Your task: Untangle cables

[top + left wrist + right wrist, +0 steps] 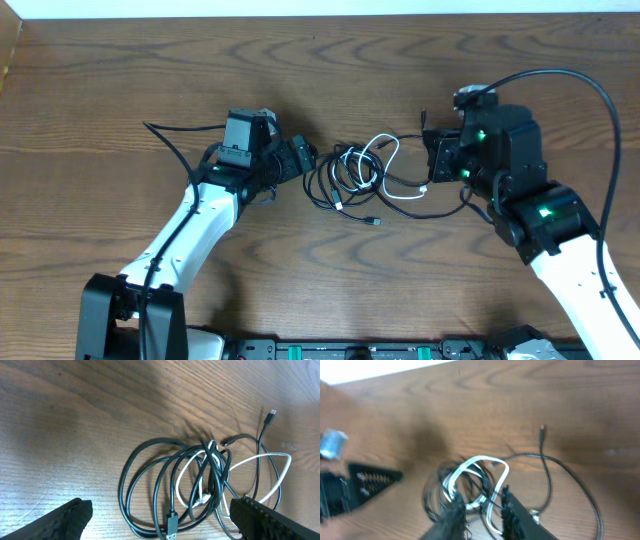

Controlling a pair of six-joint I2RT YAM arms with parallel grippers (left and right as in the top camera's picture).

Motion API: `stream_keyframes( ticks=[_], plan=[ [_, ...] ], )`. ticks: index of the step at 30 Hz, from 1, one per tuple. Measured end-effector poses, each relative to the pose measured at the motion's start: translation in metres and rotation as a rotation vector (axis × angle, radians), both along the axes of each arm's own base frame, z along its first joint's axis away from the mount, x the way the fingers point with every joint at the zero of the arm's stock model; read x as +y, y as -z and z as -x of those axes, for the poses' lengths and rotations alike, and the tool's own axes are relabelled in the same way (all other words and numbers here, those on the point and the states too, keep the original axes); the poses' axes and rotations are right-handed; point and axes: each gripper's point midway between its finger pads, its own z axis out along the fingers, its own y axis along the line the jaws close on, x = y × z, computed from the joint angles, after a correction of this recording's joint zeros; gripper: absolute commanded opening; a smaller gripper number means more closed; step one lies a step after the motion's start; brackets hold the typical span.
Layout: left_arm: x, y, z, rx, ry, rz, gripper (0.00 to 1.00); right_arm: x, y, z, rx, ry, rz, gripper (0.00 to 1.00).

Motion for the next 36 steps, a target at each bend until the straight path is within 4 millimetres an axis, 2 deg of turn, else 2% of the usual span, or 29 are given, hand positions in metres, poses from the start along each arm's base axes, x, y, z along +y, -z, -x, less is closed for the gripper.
stream_keyframes(
  ticks=[7,12,17,24,30,33,36],
  plan=[
    [-0.007,-0.005,-0.002,0.026,-0.050,0.078,0.95,0.011,0.061,0.002,0.204,-0.001,0.051,0.36],
    [-0.039,-0.021,-0.005,-0.070,0.058,0.112,0.94,0.013,0.090,0.001,0.302,0.043,0.046,0.43],
    [-0.069,-0.018,0.006,-0.202,0.241,-0.071,0.94,0.013,0.092,0.001,0.314,0.062,0.034,0.50],
    [-0.080,-0.017,-0.006,-0.373,0.299,-0.294,0.93,0.002,0.097,0.005,0.351,0.092,0.049,0.51],
    [-0.075,0.025,-0.019,-0.356,0.343,-0.410,0.92,-0.009,0.105,0.014,0.403,0.115,0.071,0.51],
    [-0.072,0.036,-0.023,-0.348,0.346,-0.430,0.88,-0.011,0.106,0.017,0.417,0.117,0.077,0.51],
    [-0.070,0.042,-0.024,-0.344,0.354,-0.445,0.78,-0.011,0.106,0.017,0.417,0.118,0.077,0.51]
  ],
)
